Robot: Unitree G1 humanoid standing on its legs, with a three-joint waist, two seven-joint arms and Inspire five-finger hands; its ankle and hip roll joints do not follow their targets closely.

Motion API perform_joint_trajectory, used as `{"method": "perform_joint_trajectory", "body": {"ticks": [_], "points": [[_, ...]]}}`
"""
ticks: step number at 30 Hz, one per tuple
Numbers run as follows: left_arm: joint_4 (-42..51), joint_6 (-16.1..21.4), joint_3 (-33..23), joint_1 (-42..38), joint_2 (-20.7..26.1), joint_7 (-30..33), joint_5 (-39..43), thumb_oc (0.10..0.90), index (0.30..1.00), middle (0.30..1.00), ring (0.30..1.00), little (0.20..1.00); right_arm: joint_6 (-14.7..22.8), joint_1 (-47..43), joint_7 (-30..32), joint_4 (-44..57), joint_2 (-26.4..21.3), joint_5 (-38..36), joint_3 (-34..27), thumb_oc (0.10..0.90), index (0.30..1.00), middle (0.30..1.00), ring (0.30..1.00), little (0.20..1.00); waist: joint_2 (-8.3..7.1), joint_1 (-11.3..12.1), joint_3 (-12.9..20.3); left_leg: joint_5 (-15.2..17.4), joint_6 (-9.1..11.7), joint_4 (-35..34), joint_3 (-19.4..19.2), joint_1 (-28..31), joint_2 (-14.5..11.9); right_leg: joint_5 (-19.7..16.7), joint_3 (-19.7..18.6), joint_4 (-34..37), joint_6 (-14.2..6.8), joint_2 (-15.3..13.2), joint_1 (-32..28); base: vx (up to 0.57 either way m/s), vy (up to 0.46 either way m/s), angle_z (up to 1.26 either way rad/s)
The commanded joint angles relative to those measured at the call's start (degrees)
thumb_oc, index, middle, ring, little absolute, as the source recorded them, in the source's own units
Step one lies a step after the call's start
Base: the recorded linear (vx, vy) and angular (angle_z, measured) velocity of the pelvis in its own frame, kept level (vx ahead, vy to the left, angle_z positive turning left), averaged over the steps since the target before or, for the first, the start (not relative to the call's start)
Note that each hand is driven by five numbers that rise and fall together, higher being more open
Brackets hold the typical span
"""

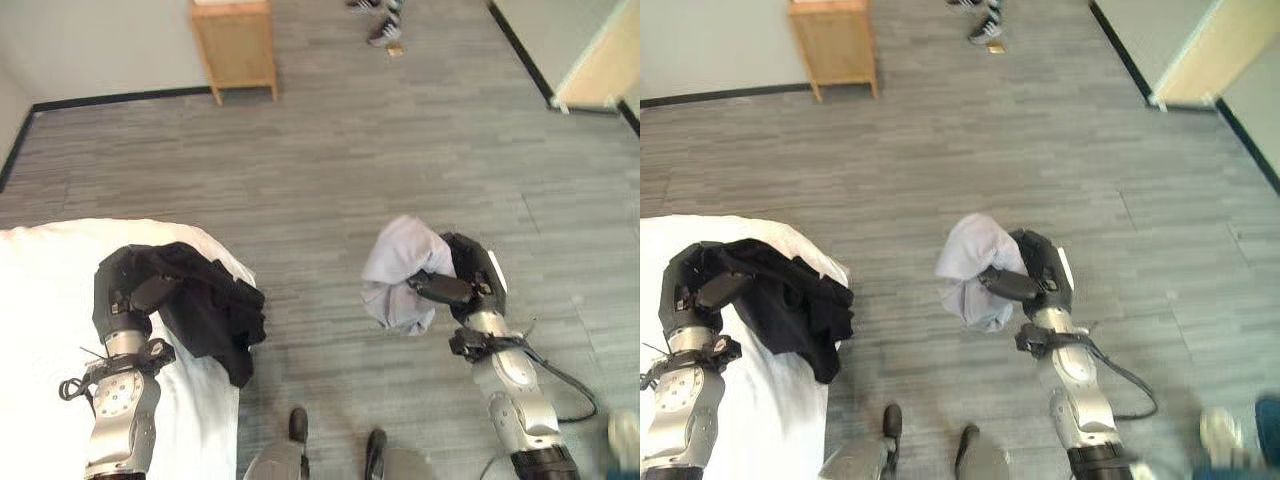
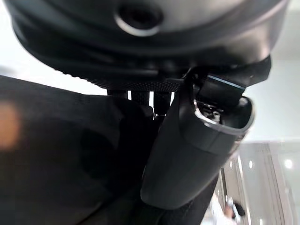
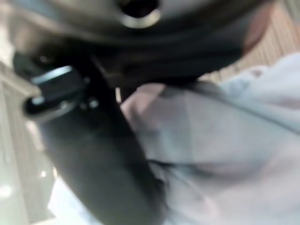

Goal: Pick up bed clothes into laundry basket.

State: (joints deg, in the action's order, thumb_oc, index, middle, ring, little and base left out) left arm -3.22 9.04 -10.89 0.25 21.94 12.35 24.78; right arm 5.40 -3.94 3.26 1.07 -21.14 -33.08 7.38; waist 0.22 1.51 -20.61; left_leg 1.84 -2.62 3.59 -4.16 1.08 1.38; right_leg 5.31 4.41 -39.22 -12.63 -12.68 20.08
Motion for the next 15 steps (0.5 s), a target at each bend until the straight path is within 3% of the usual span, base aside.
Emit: {"method": "perform_joint_trajectory", "body": {"ticks": [1, 3, 5, 7, 9, 10, 11, 12, 13, 14, 15], "points": [[8.91, 9.99, -3.1, -4.39, 5.65, 0.8, 0.64, 0.4, 0.3, 0.3, 0.3, 0.3, 6.94, -5.47, -1.86, 7.16, 1.58, -2.17, -2.85, 0.4, 0.3, 0.3, 0.3, 0.3, -0.62, 0.41, 3.66, 8.64, 3.04, 1.42, 4.09, 5.08, -3.29, -6.19, 1.08, 15.74, 0.89, -2.9, -5.1, 0.39, -0.248, 0.16], [8.38, 10.14, -1.59, -6.43, 6.06, 0.94, 0.56, 0.4, 0.3, 0.3, 0.3, 0.3, 7.45, -5.88, -1.08, 7.72, 1.29, -3.3, -3.39, 0.4, 0.3, 0.3, 0.3, 0.3, -1.82, -0.44, 3.38, 11.03, 5.51, 1.66, 5.03, 7.04, -4.69, -7.03, 1.17, 27.71, 0.93, -6.07, -5.12, 0.44, -0.326, 0.2], [7.15, 10.25, -0.5, -7.42, 6.03, 0.5, 0.42, 0.4, 0.3, 0.3, 0.3, 0.3, 7.89, -6.57, -0.67, 7.88, 1.26, -3.37, -3.47, 0.4, 0.3, 0.3, 0.3, 0.3, -2.13, -1.33, 3.57, 12.61, 7.0, 1.15, 5.74, 9.94, -6.6, -9.3, 0.79, 35.99, -0.24, -6.2, -6.33, 0.47, -0.308, 0.19], [7.18, 9.81, -0.23, -6.89, 6.01, 0.57, -1.99, 0.4, 0.3, 0.3, 0.3, 0.3, 8.07, -6.99, -1.07, 8.72, 1.13, -2.39, -3.74, 0.4, 0.3, 0.3, 0.3, 0.3, -2.68, -1.93, 4.49, 13.86, 8.34, 0.83, 5.66, 13.08, -8.61, -11.36, 2.52, 38.15, -1.62, -7.05, -5.12, 0.49, -0.345, 0.28], [7.22, 10.01, -0.72, -5.82, 4.97, -0.26, -1.32, 0.4, 0.3, 0.3, 0.3, 0.3, 7.82, -6.01, -2.13, 9.16, 0.12, -1.44, -4.27, 0.4, 0.3, 0.3, 0.3, 0.3, -3.63, -3.09, 6.34, 12.02, 9.84, 1.3, 7.17, 14.47, -10.77, -12.24, 0.82, 35.17, -1.42, -6.04, -4.86, 0.43, -0.35, 0.49], [7.22, 10.01, -0.74, -5.73, 4.95, -0.28, -1.3, 0.4, 0.3, 0.3, 0.3, 0.3, 7.84, -5.97, -2.15, 9.12, 0.1, -1.44, -4.22, 0.4, 0.3, 0.3, 0.3, 0.3, -3.29, -3.05, 6.5, 12.38, 9.78, 1.23, 7.02, 14.68, -11.1, -11.72, 0.9, 34.93, -1.54, -5.74, -4.89, 0.29, -0.264, 0.79], [7.18, 9.77, -0.45, -5.28, 4.01, -0.55, -0.87, 0.4, 0.3, 0.3, 0.3, 0.3, 7.72, -5.27, -2.36, 9.36, -0.26, -1.29, -4.16, 0.4, 0.3, 0.3, 0.3, 0.3, -3.09, -3.38, 7.21, 9.46, 10.49, 2.38, 7.41, 14.69, -12.52, -11.15, 1.21, 33.57, -0.74, -4.72, -4.31, 0.38, -0.403, 0.55], [7.26, 9.55, -0.56, -3.78, 1.5, -1.54, 2.42, 0.4, 0.3, 0.3, 0.3, 0.3, 7.21, -3.14, -2.42, 9.04, -0.83, -2.08, -4.59, 0.4, 0.3, 0.3, 0.3, 0.3, -3.0, -3.77, 7.88, -2.98, 10.55, 11.1, 9.14, 11.91, -15.4, -9.24, 1.74, 29.95, 2.27, -1.63, -5.27, 0.37, -0.405, 0.17], [7.26, 9.54, -0.56, -3.72, 1.5, -1.54, 2.44, 0.4, 0.3, 0.3, 0.3, 0.3, 7.19, -3.08, -2.42, 9.06, -0.82, -2.07, -4.57, 0.4, 0.3, 0.3, 0.3, 0.3, -2.82, -3.93, 8.1, -2.67, 10.49, 11.22, 9.25, 11.8, -15.56, -8.89, 1.94, 29.9, 2.12, -1.58, -5.32, 0.53, -0.732, 0.07], [7.48, 9.36, -0.1, -4.22, -0.11, -0.78, 4.31, 0.4, 0.3, 0.3, 0.3, 0.3, 8.2, -2.79, -1.59, 8.5, -1.4, -5.42, -4.36, 0.4, 0.3, 0.3, 0.3, 0.3, -4.66, -2.86, 7.27, -10.13, 8.18, 27.17, 8.7, 3.45, -16.57, -6.06, 3.24, 30.96, 6.5, 1.39, -10.23, 0.38, -0.697, 0.11], [8.3, 9.11, -0.16, -3.6, 0.13, -0.86, 3.25, 0.4, 0.3, 0.3, 0.3, 0.3, 8.55, -3.5, -1.73, 8.15, -2.48, -5.74, -4.28, 0.4, 0.3, 0.3, 0.3, 0.3, -6.15, -1.83, 6.24, -10.86, 6.92, 36.93, 10.12, -1.05, -15.54, -4.66, 3.45, 31.63, 8.8, 2.64, -12.24, 0.49, -0.89, 0.22]]}}
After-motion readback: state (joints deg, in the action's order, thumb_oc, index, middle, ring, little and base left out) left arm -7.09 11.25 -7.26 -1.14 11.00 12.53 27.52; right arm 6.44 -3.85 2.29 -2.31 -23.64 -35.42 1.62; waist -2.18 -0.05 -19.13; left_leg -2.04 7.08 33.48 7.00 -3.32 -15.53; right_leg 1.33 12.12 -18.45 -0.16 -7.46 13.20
